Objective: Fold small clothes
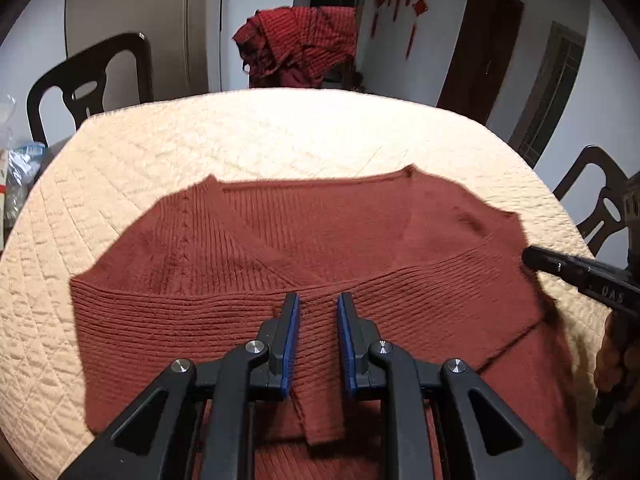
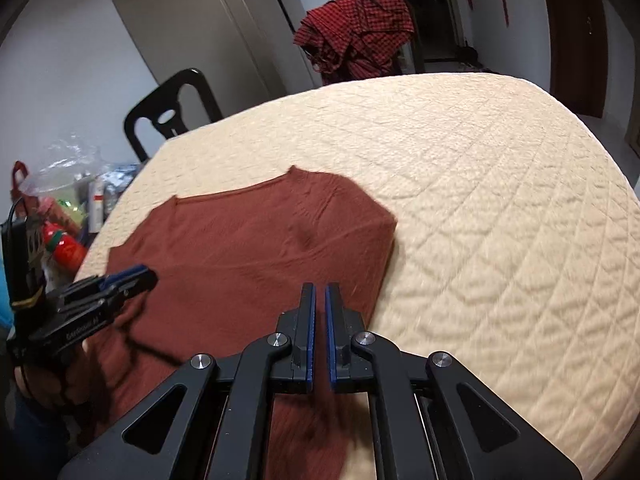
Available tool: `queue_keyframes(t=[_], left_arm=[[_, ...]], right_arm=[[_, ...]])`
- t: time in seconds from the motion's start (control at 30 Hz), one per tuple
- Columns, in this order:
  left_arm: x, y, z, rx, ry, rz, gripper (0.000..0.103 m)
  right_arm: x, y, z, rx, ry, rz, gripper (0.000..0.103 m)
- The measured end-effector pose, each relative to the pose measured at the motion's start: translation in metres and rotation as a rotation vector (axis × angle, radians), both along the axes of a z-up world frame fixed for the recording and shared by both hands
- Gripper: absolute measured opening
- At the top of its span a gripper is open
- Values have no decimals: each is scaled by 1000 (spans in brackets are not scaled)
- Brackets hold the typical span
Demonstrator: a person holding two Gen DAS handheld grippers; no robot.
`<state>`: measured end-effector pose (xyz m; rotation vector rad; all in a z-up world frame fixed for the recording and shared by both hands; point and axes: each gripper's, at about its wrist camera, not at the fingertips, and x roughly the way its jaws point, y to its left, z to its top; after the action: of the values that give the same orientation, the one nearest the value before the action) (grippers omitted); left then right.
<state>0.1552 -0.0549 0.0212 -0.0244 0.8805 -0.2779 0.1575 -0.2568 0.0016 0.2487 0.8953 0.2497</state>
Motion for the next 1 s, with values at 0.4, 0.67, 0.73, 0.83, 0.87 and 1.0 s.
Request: queue_keyframes(t=[0.4, 0.67, 0.73, 0.83, 0.87, 1.0], left_arm=[[-40, 35, 13, -25, -39, 39, 25], [-52, 58, 2, -2, -16, 123, 26], [-59, 62, 10, -2, -57, 128, 26], [-63, 73, 12, 16, -81, 170, 31], [-61, 77, 10, 16, -73, 187, 31], [-57, 89, -6, -1, -26, 215, 31]], right_arm=[[-38, 7, 10, -12, -17, 52, 4], [-50, 10, 2, -30, -4, 59, 4], [-55, 10, 9, -46, -27, 65, 4], [-59, 8, 11, -41, -32, 63, 4], [-57, 7, 8, -43, -23, 58, 4], [-53, 7, -5, -26, 19, 64, 5]])
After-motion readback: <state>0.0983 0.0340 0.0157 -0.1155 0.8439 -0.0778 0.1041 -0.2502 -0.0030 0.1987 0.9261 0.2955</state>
